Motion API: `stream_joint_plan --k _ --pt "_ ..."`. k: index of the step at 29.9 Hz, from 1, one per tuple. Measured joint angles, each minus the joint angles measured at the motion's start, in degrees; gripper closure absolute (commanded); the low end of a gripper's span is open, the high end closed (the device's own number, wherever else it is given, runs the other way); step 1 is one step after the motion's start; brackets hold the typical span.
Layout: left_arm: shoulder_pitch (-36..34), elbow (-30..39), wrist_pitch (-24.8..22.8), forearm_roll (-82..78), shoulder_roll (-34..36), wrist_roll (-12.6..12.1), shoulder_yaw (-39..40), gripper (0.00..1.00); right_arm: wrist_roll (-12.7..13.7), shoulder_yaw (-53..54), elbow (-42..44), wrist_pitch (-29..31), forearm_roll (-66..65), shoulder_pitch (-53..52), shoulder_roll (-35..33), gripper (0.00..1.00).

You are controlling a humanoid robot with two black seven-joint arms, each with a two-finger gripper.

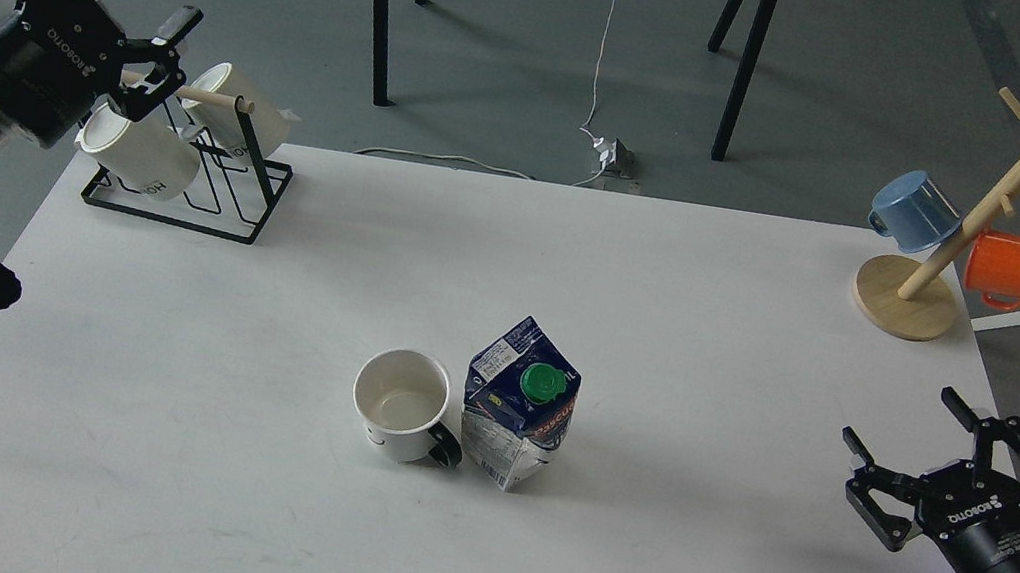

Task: Place cup and milk with both arms
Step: 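Release the carton and withdraw the right gripper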

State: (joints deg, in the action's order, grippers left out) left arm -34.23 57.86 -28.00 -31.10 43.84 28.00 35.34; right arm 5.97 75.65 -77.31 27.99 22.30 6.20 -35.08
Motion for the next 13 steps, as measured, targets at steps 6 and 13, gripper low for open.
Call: stream_joint_plan --k 6,13 --pt "2.09 -0.02 0.00 0.48 0.03 0.00 0.18 0.03 0.01 -4.28 10.78 0.00 -0.01 -14.93 -1.80 0.01" --pt "2.30 0.02 0.00 1.96 0.10 0.00 0.28 0.03 0.06 -7.29 15.35 0.00 0.02 -18.74 0.30 0.01"
